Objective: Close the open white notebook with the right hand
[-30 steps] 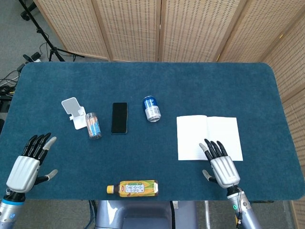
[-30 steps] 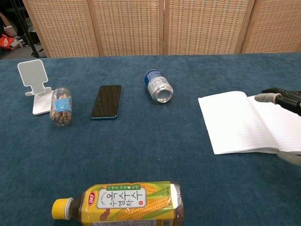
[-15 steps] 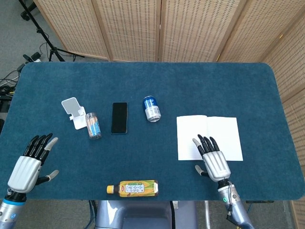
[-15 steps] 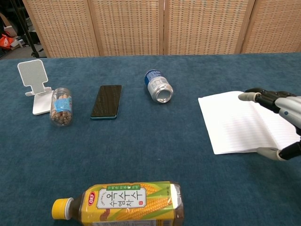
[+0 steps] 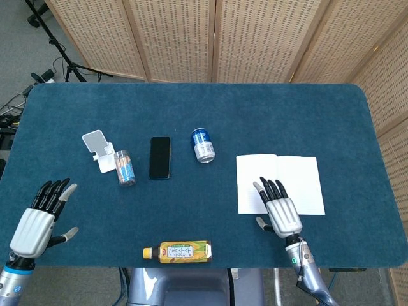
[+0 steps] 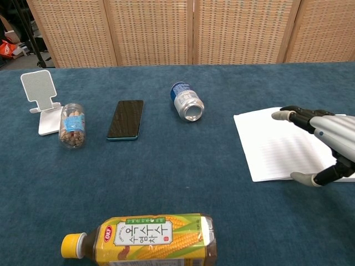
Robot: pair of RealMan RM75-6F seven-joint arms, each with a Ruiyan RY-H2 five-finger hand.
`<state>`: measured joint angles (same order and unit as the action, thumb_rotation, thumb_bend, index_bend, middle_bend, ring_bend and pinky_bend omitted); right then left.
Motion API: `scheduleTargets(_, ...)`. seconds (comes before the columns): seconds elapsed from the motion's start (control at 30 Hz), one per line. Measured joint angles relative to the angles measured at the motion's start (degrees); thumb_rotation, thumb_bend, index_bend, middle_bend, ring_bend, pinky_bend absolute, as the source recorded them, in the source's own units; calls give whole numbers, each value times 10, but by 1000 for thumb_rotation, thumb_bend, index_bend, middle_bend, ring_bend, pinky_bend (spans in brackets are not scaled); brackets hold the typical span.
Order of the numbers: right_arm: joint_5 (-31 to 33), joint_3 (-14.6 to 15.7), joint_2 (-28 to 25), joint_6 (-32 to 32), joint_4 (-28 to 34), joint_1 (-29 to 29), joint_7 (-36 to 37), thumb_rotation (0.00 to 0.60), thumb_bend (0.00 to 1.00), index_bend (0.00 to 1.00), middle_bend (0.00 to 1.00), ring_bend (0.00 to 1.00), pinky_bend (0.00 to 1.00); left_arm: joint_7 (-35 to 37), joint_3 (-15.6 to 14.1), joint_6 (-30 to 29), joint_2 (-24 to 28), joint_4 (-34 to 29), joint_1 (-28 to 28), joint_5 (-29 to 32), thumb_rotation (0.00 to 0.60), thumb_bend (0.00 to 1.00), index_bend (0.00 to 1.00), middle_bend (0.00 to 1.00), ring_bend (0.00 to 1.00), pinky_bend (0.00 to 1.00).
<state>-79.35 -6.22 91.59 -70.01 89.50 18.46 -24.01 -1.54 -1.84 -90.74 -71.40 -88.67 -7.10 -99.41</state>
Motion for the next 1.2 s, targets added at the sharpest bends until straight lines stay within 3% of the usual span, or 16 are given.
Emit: scheduleTargets(1.2, 52, -3, 40, 32, -73, 31, 17, 600, 311, 0, 0, 0, 0, -1, -3, -4, 0, -2, 1, -10, 600, 0, 0, 0, 0, 0)
